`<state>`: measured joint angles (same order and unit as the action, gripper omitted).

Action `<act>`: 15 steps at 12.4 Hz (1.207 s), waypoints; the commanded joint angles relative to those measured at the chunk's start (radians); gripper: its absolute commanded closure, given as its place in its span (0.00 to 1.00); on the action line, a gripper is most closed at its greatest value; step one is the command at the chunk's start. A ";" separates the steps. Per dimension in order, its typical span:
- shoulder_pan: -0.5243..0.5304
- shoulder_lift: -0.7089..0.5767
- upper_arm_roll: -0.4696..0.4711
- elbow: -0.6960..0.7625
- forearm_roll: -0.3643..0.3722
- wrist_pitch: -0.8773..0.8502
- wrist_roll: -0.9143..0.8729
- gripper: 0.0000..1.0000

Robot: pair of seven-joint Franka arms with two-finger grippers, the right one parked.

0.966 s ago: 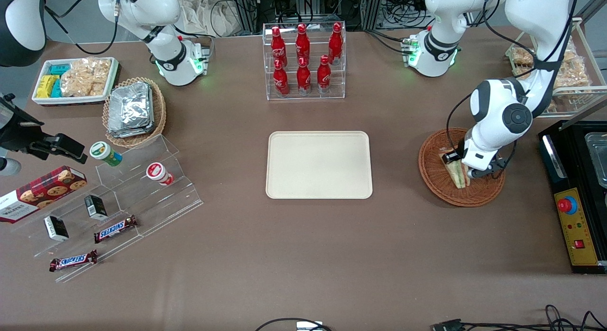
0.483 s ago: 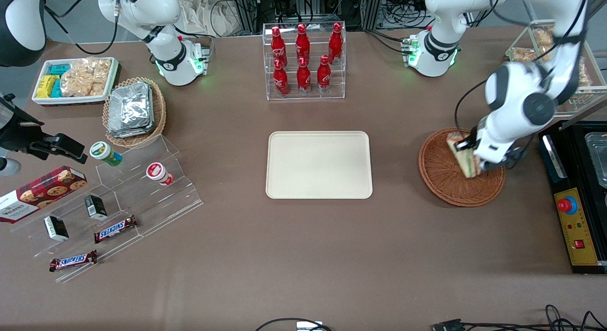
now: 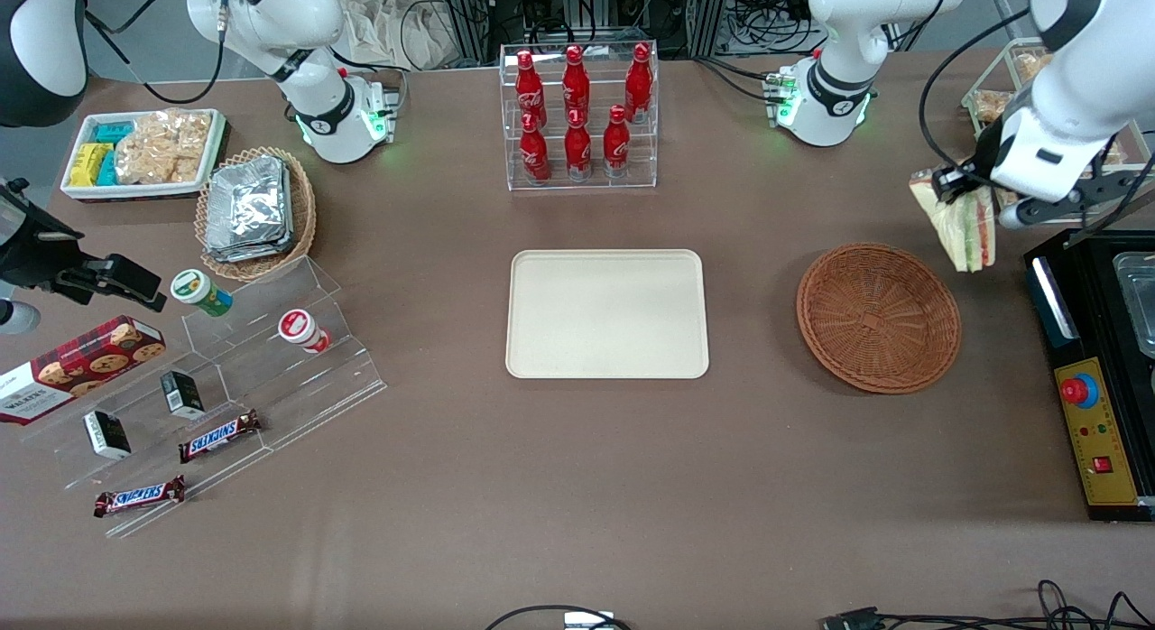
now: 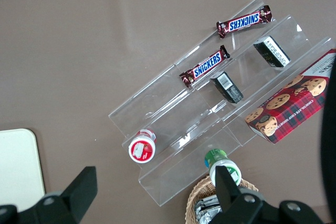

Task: Place sandwich from basket to tray
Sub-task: 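Lift the sandwich out of the basket and carry it over the tray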

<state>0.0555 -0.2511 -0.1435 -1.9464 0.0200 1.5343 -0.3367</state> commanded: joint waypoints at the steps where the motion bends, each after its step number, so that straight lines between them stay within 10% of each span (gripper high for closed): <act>1: -0.028 0.085 -0.054 0.144 -0.023 -0.078 -0.005 1.00; 9: -0.016 0.496 -0.663 0.497 0.032 -0.074 -0.590 1.00; 15: 0.087 0.535 -0.798 0.123 0.219 0.204 -0.529 1.00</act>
<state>0.0865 0.2978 -0.9142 -1.6670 0.2046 1.6057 -0.8903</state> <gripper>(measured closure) 0.806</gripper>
